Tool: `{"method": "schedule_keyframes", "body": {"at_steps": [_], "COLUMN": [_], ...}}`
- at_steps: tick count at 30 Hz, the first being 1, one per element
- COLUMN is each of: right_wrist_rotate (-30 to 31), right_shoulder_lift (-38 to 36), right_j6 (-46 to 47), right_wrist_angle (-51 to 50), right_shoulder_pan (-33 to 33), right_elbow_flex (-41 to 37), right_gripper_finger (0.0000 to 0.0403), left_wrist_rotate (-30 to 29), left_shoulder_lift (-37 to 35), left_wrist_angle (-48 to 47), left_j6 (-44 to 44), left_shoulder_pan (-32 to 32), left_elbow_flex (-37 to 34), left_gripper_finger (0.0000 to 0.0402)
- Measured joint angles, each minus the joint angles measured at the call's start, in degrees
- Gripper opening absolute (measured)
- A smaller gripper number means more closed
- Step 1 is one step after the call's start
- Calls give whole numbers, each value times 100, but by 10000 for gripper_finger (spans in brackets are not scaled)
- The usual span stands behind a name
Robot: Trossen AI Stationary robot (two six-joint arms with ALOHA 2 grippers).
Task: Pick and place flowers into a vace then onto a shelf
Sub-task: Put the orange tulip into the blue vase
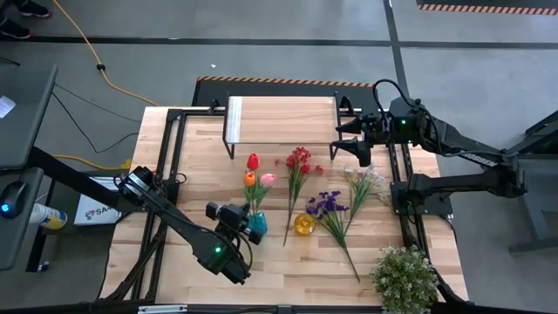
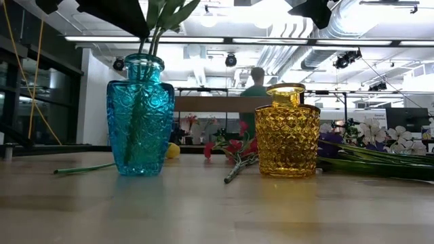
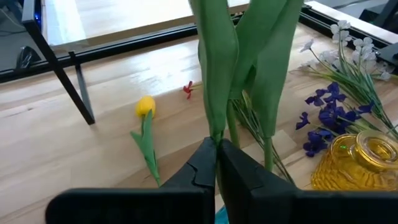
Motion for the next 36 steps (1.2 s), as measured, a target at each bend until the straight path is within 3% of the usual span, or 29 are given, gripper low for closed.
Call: {"method": "schedule_keyframes", "body": {"at_steps": [6, 17, 27, 36], "right_wrist_rotate": [-2, 277, 276, 276], "right_shoulder_lift": [0, 0, 0, 0], "right_j6": [0, 1, 2, 2], "right_wrist_angle": [2, 4, 43, 52], "right_shoulder_pan": [0, 0, 0, 0], "right_elbow_flex": [0, 0, 0, 0], "right_gripper_finger": [273, 273, 273, 273], "left_wrist_rotate": [59, -32, 58, 287], "left_shoulder_lift": [0, -2, -2, -2], "left_wrist_angle": [-134, -110, -105, -112], "left_j6": [18, 1030, 1058, 1058], "left_shoulder_pan": [0, -2, -2, -2], "left_elbow_flex": [122, 501, 501, 501], "left_gripper_finger": [62, 65, 67, 114]}}
